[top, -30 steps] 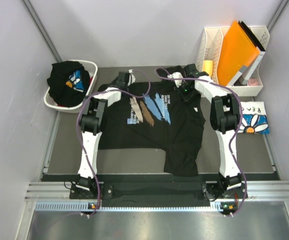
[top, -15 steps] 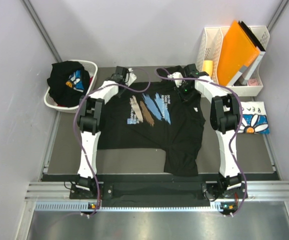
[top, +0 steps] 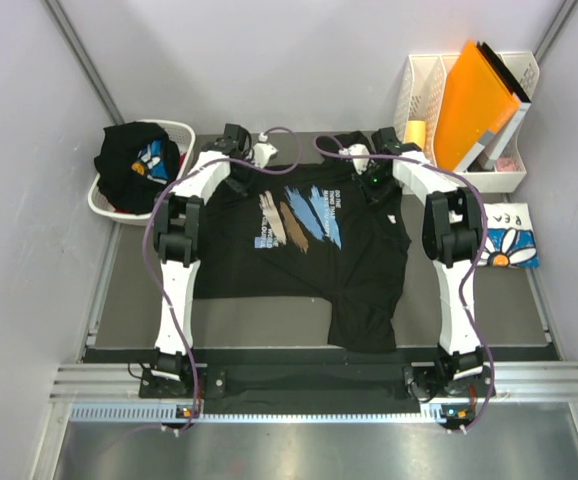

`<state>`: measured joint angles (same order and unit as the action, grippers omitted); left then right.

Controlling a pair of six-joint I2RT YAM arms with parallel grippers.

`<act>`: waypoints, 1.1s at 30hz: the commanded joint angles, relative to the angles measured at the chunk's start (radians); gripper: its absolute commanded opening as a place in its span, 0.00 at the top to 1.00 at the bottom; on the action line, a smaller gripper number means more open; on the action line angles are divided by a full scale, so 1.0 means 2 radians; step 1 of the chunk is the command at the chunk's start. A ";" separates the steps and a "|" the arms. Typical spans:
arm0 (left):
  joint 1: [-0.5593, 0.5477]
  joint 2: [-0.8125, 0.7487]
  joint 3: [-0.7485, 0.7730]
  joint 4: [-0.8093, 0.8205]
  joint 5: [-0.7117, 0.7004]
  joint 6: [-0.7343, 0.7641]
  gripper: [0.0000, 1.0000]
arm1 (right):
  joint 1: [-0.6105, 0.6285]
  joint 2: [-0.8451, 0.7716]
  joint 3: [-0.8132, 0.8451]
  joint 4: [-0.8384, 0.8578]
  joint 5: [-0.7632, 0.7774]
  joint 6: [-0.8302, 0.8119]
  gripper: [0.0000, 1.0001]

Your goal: Fold and stack the t-shirts

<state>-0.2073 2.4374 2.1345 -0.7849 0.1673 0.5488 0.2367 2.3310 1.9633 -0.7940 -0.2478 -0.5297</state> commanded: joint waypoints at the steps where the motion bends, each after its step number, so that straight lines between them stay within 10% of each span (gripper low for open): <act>1: -0.003 0.025 -0.003 -0.059 0.032 -0.033 1.00 | -0.011 -0.033 0.000 -0.007 0.006 0.003 1.00; 10: -0.003 -0.126 -0.144 0.235 -0.114 -0.053 1.00 | -0.011 -0.033 -0.001 -0.007 0.005 0.008 1.00; 19: 0.001 -0.104 -0.088 0.293 -0.224 0.021 0.39 | -0.009 -0.025 0.006 -0.006 0.001 0.012 1.00; 29: 0.011 -0.005 -0.028 0.155 -0.176 0.062 0.46 | -0.010 -0.033 -0.004 -0.005 0.019 -0.002 1.00; 33: 0.025 0.015 -0.001 0.102 -0.141 0.054 0.66 | -0.010 -0.038 -0.016 -0.003 0.020 -0.002 1.00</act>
<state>-0.1844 2.4367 2.0518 -0.4435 -0.1974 0.6571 0.2302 2.3234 1.9503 -0.7918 -0.2268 -0.5201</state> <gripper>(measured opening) 0.444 0.004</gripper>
